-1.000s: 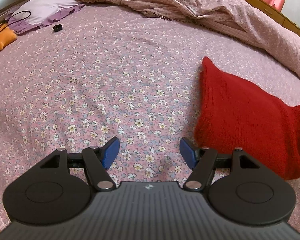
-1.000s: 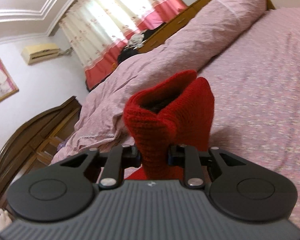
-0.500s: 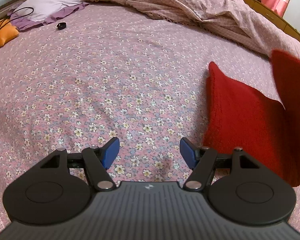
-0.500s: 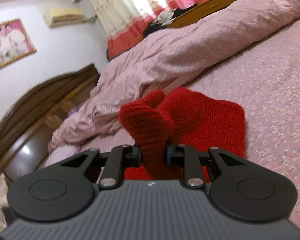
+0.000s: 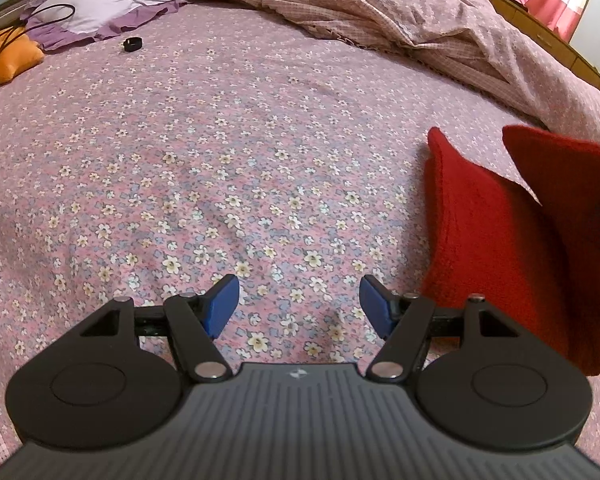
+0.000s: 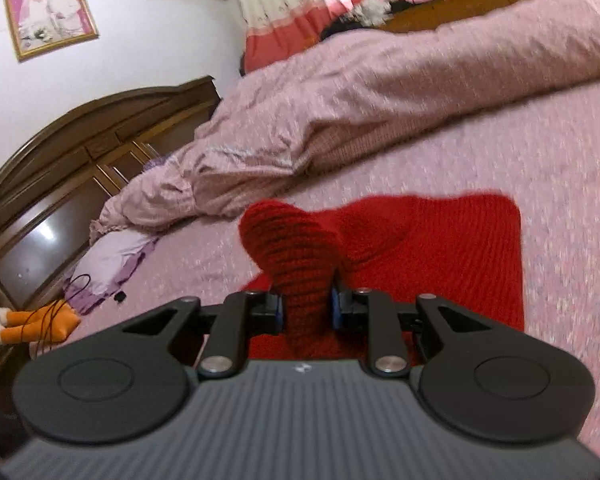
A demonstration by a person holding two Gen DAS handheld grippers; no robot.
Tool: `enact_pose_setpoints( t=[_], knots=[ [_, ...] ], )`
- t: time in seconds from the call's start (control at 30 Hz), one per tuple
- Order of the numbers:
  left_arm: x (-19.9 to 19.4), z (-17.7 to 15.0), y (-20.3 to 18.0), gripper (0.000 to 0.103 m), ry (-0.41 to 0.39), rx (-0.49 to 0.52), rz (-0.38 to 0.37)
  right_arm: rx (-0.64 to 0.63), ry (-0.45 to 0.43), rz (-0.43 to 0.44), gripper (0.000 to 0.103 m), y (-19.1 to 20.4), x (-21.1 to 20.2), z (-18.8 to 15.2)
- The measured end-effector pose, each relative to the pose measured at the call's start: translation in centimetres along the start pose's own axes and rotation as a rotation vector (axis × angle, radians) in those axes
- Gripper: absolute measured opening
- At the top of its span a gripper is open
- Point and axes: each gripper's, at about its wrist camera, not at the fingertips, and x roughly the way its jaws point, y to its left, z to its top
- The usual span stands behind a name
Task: Fold small clothes
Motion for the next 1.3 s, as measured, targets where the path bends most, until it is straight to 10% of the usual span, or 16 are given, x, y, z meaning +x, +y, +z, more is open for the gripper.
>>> enact_pose_setpoints(
  t=[0.57, 0.83, 1.3],
  knots=[
    [-0.7, 0.8, 1.4, 0.072, -0.024, -0.008, 0.023, -0.292, 0.098, 0.106, 0.026, 6.1, 2.9, -5.6],
    [-2.2, 2.0, 0.1, 0.072, -0.062, 0.025, -0.01, -0.264, 0.112, 0.118, 0.048, 6.6, 0.9, -5.0],
    [-5.6, 4.8, -5.2, 0.072, -0.112, 0.12, -0.16, -0.038, 0.085, 0.085, 0.052, 2.7, -6.6, -2.6]
  ],
)
